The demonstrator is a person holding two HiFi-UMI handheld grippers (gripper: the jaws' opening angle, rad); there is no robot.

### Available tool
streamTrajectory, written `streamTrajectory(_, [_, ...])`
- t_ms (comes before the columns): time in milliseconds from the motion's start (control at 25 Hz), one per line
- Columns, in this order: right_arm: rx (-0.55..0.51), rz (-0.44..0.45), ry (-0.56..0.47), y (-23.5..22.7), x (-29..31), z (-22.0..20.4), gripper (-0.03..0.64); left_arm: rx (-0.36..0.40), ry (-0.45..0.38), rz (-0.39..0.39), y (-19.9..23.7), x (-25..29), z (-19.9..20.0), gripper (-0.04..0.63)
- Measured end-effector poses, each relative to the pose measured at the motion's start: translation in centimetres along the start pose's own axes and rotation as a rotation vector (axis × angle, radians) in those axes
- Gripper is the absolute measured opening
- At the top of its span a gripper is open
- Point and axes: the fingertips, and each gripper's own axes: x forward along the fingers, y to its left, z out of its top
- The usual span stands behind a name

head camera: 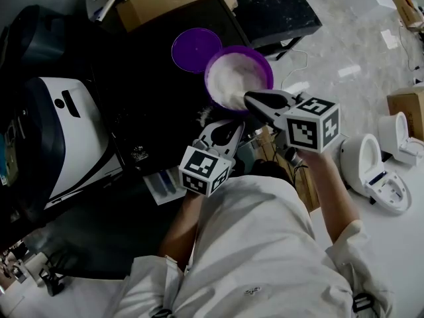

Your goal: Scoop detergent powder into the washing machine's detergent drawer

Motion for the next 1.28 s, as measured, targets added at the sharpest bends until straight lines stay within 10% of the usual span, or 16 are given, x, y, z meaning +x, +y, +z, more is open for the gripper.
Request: streamTrajectory(1280, [0.564,0.069,-0.373,-3.0,-2.6,2.7,0.012,0.013,-0.003,0.014,0.0,-0.4,0.2,0.020])
